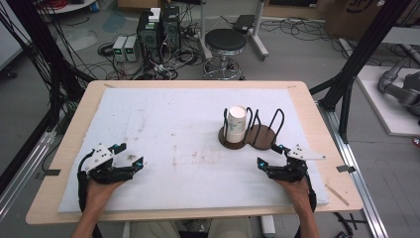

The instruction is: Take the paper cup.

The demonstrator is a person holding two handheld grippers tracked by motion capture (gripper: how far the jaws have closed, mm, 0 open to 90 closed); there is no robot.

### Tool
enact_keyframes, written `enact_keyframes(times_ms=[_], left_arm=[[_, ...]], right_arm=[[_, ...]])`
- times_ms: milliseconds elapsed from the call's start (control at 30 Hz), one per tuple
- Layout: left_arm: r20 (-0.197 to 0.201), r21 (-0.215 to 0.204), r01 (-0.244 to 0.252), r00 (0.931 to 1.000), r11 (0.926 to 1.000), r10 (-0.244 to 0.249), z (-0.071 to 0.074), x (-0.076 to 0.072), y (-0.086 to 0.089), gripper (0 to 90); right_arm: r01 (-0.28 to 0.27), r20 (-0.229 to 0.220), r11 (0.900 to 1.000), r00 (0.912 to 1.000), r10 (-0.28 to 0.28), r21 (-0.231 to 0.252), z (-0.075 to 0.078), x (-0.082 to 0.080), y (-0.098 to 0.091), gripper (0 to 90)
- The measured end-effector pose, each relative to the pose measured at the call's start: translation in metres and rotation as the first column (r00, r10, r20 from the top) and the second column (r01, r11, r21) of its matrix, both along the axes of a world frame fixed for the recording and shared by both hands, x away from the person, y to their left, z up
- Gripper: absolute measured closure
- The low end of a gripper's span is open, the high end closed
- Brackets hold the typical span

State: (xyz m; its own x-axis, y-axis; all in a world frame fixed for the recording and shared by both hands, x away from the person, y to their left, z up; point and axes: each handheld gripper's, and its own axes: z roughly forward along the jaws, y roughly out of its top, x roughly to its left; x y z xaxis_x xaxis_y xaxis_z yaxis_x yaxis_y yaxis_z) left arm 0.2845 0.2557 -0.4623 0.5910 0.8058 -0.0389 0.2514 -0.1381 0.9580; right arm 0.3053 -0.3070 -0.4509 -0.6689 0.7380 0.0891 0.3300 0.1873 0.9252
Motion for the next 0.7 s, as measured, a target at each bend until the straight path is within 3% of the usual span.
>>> enact_keyframes(times_ms=[700], left_arm=[[-0.006, 0.014, -0.002, 1.0, 0.9999, 0.002, 0.0002, 0.0008, -0.0013, 15.4]], right_arm=[[-0.013, 0.015, 0.9999, 0.9998, 0.013, -0.003, 0.0005, -0.0023, 0.0008, 15.5]])
